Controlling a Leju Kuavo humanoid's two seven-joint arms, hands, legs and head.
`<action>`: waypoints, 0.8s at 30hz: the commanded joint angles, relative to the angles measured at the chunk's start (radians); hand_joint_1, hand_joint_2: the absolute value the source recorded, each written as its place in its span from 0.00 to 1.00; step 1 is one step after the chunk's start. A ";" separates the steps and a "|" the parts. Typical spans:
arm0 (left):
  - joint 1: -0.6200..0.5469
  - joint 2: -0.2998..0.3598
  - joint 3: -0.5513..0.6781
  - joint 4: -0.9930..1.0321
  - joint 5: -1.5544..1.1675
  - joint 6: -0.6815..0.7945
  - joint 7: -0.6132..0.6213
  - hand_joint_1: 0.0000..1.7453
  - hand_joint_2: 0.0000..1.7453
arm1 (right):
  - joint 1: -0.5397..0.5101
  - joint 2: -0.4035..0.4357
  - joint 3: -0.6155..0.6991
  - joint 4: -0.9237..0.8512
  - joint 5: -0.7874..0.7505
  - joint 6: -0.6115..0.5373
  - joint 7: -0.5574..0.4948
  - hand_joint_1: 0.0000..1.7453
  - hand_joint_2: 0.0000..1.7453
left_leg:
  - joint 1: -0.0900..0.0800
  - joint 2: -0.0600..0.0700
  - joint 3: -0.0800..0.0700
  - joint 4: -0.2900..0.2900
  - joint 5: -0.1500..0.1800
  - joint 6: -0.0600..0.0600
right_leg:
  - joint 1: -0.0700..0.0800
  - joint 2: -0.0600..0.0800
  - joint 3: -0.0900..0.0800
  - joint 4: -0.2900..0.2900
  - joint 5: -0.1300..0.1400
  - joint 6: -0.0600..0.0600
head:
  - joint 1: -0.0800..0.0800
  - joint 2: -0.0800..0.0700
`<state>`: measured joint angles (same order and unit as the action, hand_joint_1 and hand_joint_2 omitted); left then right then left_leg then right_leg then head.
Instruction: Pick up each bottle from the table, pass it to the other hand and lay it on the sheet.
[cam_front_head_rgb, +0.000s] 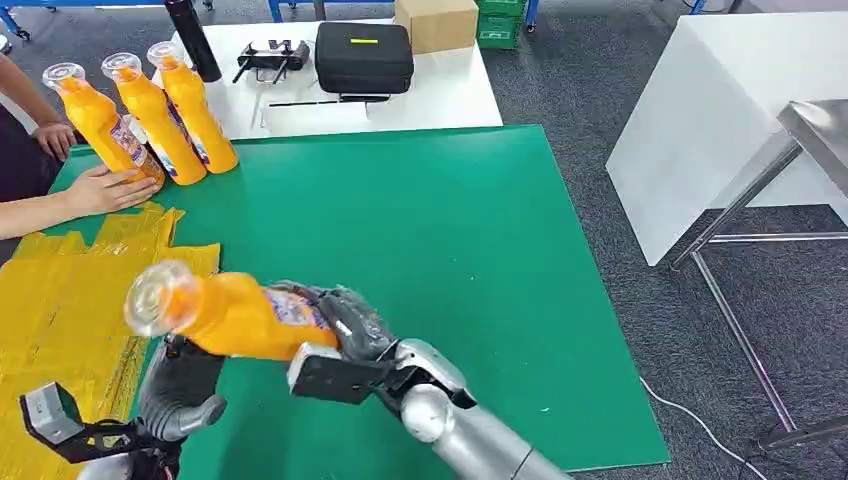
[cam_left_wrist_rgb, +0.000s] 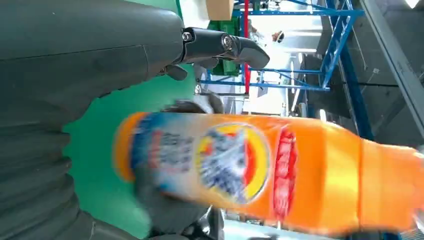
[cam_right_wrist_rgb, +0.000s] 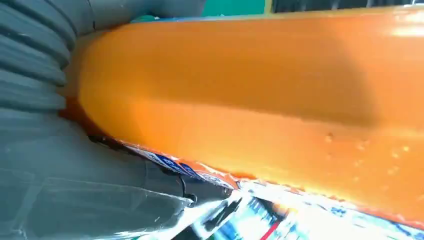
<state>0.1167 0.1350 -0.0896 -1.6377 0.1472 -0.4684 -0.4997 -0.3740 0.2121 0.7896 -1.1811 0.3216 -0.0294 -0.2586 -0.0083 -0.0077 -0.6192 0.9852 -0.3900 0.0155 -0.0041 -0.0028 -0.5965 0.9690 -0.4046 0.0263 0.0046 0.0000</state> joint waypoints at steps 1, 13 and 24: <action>-0.002 -0.017 0.010 -0.014 -0.016 0.002 0.014 0.00 1.00 | 0.008 -0.046 -0.106 -0.049 -0.006 0.012 -0.004 1.00 1.00 | 0.000 -0.001 0.002 0.000 -0.001 -0.001 | 0.000 -0.001 0.003 0.000 -0.001 0.000 | 0.000 0.000; -0.033 -0.016 -0.005 0.010 -0.013 0.002 0.020 0.00 1.00 | -0.029 -0.010 -0.056 0.036 0.025 0.032 0.004 1.00 1.00 | 0.001 0.000 0.003 0.000 -0.001 -0.001 | 0.001 0.000 0.003 0.000 -0.001 0.000 | 0.000 0.000; -0.070 -0.012 -0.020 0.044 -0.016 0.001 0.021 0.00 1.00 | -0.065 0.027 0.011 0.131 0.052 0.066 0.025 1.00 1.00 | 0.001 0.000 0.005 0.001 -0.002 -0.003 | 0.001 0.000 0.006 0.001 -0.002 -0.001 | 0.000 0.000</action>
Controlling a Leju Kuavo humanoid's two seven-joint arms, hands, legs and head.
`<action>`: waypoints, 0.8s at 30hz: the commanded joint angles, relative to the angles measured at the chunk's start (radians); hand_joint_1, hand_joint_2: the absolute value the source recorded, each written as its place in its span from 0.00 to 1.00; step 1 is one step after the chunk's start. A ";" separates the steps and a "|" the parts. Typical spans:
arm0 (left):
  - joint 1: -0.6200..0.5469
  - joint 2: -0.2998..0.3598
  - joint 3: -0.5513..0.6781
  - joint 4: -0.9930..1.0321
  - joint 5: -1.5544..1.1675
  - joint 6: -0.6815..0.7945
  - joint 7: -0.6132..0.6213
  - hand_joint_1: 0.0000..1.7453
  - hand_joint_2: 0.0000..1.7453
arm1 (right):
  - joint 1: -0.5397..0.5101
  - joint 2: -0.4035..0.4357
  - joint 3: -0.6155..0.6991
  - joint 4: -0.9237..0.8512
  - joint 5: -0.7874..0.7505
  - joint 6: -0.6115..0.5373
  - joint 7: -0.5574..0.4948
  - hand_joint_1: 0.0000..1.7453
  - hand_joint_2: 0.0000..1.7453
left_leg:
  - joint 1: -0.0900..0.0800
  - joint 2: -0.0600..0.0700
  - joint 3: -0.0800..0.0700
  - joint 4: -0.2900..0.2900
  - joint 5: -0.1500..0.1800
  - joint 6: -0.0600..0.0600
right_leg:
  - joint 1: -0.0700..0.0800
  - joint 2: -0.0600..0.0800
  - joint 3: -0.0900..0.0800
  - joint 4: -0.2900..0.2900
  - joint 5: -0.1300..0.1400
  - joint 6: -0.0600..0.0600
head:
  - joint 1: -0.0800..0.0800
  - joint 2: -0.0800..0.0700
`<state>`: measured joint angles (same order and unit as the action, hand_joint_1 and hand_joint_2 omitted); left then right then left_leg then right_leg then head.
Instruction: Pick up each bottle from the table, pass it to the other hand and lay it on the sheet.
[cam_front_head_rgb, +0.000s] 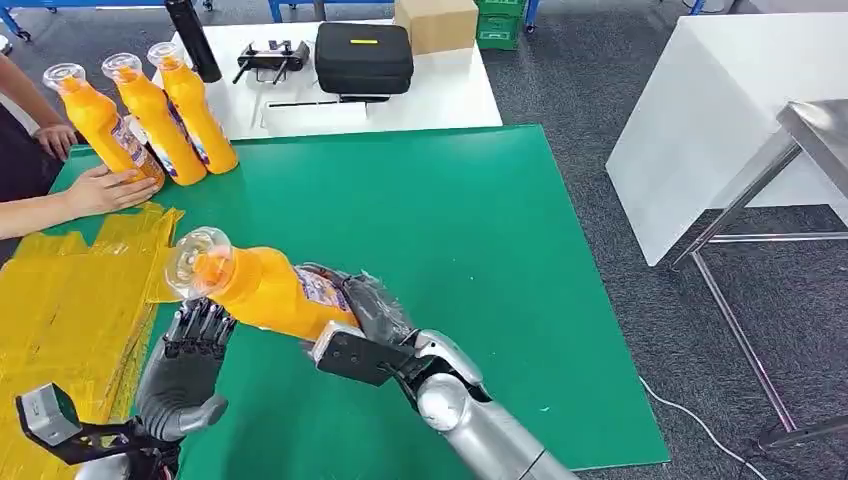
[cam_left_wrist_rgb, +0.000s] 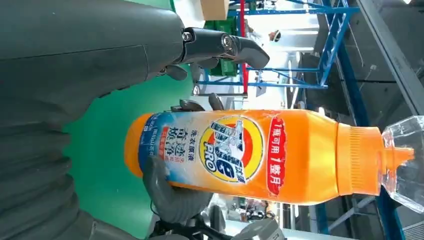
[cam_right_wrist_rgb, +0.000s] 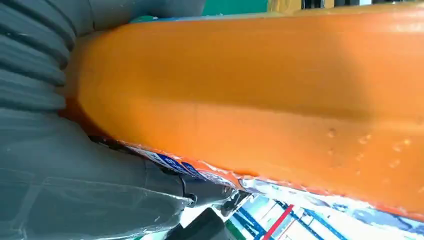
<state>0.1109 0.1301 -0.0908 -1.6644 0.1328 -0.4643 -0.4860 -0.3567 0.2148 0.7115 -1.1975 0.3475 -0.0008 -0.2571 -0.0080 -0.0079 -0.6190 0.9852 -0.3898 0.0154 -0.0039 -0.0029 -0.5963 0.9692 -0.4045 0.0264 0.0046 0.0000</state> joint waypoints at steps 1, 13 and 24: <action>-0.076 -0.006 -0.024 0.080 -0.002 -0.004 0.008 0.00 1.00 | -0.087 0.036 0.109 0.175 0.030 0.041 0.023 1.00 1.00 | 0.000 0.001 0.003 0.000 -0.001 -0.002 | 0.000 0.000 0.003 0.000 -0.001 -0.001 | 0.000 0.000; -0.132 0.000 -0.047 0.140 -0.011 0.001 -0.004 0.00 1.00 | -0.113 0.116 0.330 0.306 0.065 0.070 0.021 1.00 1.00 | 0.001 0.000 0.003 -0.001 -0.001 -0.001 | 0.001 -0.001 0.003 0.000 -0.001 0.000 | 0.000 0.000; -0.139 0.003 -0.053 0.151 -0.021 0.003 -0.014 0.00 1.00 | -0.118 0.110 0.343 0.309 0.055 0.067 0.021 1.00 1.00 | 0.001 -0.001 0.004 0.000 -0.001 -0.002 | 0.001 -0.002 0.004 -0.001 -0.002 -0.001 | 0.000 0.000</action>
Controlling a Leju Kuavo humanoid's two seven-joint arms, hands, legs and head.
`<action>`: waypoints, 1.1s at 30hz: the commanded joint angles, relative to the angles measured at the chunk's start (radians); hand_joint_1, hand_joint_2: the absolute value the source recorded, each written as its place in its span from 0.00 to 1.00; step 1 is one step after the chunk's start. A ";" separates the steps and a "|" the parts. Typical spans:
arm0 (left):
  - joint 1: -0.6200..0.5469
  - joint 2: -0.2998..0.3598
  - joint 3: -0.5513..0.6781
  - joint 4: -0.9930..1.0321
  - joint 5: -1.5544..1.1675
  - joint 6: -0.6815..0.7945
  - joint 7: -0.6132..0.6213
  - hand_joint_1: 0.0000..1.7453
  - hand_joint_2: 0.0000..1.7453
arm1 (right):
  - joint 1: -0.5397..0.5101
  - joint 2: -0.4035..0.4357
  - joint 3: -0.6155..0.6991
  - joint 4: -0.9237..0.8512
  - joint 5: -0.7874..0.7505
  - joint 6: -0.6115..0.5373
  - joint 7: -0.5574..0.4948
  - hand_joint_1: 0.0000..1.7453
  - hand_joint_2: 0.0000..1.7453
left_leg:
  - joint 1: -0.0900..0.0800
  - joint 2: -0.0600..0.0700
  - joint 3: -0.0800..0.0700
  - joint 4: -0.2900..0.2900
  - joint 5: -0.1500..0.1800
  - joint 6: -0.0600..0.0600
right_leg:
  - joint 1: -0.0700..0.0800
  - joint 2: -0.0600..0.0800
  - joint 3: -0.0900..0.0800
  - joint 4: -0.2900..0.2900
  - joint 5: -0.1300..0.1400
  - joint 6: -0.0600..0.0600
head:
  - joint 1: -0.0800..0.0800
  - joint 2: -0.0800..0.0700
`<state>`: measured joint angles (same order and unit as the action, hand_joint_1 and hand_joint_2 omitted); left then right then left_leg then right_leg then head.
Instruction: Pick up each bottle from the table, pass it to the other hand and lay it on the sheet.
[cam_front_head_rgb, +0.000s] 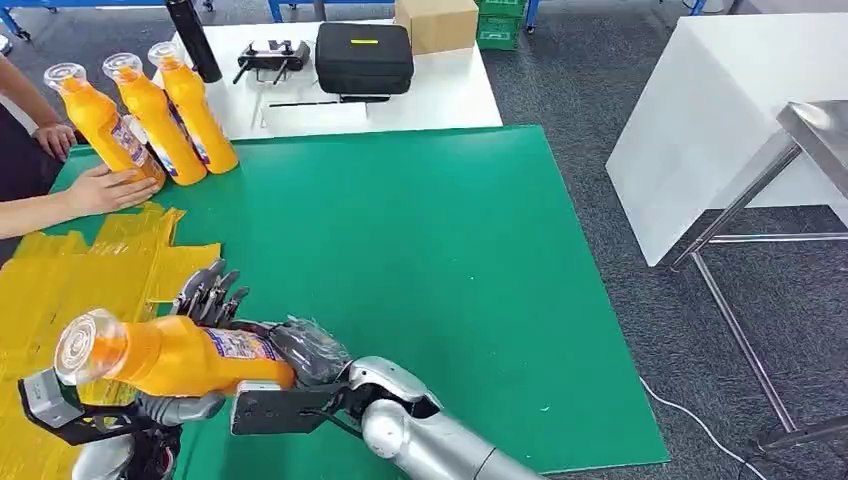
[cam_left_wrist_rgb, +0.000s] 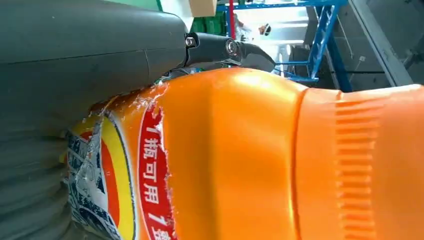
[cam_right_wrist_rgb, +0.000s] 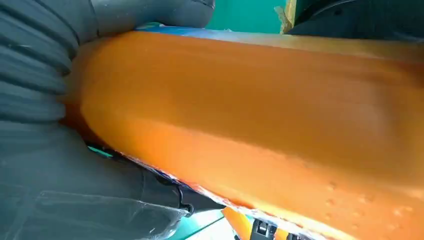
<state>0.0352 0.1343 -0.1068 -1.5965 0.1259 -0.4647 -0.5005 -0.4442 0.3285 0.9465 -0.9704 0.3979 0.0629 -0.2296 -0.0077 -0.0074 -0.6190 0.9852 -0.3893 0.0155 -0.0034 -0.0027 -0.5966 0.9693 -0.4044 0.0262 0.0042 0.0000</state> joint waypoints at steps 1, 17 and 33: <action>-0.063 -0.002 -0.037 0.083 -0.013 0.002 -0.002 1.00 1.00 | -0.031 -0.004 0.108 0.084 0.004 0.002 -0.007 1.00 1.00 | 0.000 -0.002 0.003 -0.001 -0.001 -0.001 | 0.000 -0.002 0.003 -0.001 -0.001 0.000 | 0.000 0.000; -0.065 -0.004 -0.038 0.087 -0.017 -0.008 -0.016 1.00 1.00 | -0.033 -0.006 0.109 0.086 -0.002 -0.002 -0.007 1.00 1.00 | 0.000 -0.002 0.002 -0.001 0.000 -0.001 | 0.000 -0.002 0.002 -0.001 -0.001 0.000 | 0.000 0.000; -0.065 -0.004 -0.038 0.087 -0.017 -0.008 -0.016 1.00 1.00 | -0.033 -0.006 0.109 0.086 -0.002 -0.002 -0.007 1.00 1.00 | 0.002 -0.002 0.006 0.001 -0.003 -0.003 | 0.001 -0.003 0.007 0.000 -0.003 -0.001 | 0.000 0.000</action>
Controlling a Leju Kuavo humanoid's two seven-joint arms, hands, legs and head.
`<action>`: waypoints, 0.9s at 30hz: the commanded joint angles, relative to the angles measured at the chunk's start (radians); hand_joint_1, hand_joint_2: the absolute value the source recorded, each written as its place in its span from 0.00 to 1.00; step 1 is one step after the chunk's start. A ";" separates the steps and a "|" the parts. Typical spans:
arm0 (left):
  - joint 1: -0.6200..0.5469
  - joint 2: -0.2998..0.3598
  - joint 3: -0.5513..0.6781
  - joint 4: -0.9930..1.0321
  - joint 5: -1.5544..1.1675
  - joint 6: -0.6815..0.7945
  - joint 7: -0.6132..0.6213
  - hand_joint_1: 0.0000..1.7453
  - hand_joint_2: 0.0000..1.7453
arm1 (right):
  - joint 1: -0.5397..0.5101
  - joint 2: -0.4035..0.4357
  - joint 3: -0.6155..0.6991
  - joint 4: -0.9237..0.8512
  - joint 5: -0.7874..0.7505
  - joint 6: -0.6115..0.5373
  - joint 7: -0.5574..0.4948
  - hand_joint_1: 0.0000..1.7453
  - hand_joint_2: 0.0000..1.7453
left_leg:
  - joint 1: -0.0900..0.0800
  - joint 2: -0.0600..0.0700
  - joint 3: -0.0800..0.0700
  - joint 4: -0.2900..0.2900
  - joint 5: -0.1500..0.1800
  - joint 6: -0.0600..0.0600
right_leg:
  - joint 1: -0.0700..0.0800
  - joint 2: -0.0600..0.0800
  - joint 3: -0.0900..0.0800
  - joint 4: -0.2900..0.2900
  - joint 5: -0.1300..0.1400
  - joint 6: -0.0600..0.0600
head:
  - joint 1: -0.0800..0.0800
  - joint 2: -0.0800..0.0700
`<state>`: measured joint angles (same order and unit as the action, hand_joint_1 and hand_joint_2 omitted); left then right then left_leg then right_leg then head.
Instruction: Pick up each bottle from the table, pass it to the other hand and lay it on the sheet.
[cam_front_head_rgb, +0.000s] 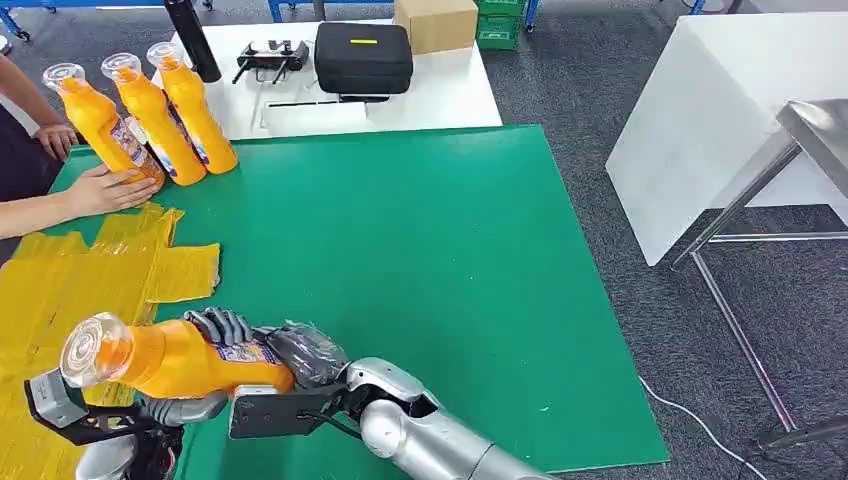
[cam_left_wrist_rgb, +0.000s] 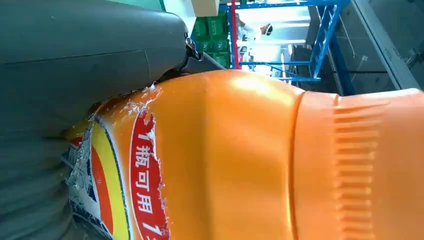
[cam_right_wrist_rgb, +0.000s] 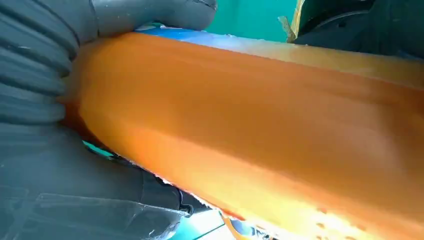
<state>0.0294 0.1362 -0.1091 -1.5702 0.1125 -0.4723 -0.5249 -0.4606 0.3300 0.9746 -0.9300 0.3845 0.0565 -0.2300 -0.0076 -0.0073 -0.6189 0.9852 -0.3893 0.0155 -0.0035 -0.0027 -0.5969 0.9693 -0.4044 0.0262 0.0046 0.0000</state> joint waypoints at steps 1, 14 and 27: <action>-0.059 -0.006 -0.036 0.061 -0.003 0.000 0.008 1.00 1.00 | -0.016 -0.007 0.081 0.046 0.011 0.004 -0.006 1.00 1.00 | 0.001 -0.002 0.003 0.000 -0.001 -0.001 | 0.001 -0.002 0.004 -0.001 -0.002 0.000 | 0.000 0.000; -0.025 -0.008 0.012 0.010 0.006 0.018 -0.007 1.00 1.00 | -0.007 -0.065 -0.039 -0.027 -0.024 -0.070 -0.007 0.00 0.00 | 0.001 -0.003 0.004 0.000 -0.002 -0.002 | 0.001 -0.003 0.006 0.000 -0.003 0.000 | 0.000 0.000; 0.051 -0.033 0.361 -0.195 -0.329 0.285 0.005 1.00 1.00 | 0.136 -0.220 -0.360 -0.362 0.025 -0.091 0.001 0.00 0.00 | 0.001 -0.001 0.003 0.001 -0.002 -0.001 | 0.001 -0.002 0.004 0.000 -0.002 0.000 | 0.000 0.000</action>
<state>0.0930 0.1503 0.1725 -1.7277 -0.1233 -0.2747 -0.5158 -0.3473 0.1610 0.6925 -1.2172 0.4009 -0.0225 -0.2293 -0.0079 -0.0076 -0.6190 0.9852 -0.3893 0.0156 -0.0037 -0.0028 -0.5965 0.9692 -0.4043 0.0264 0.0050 0.0000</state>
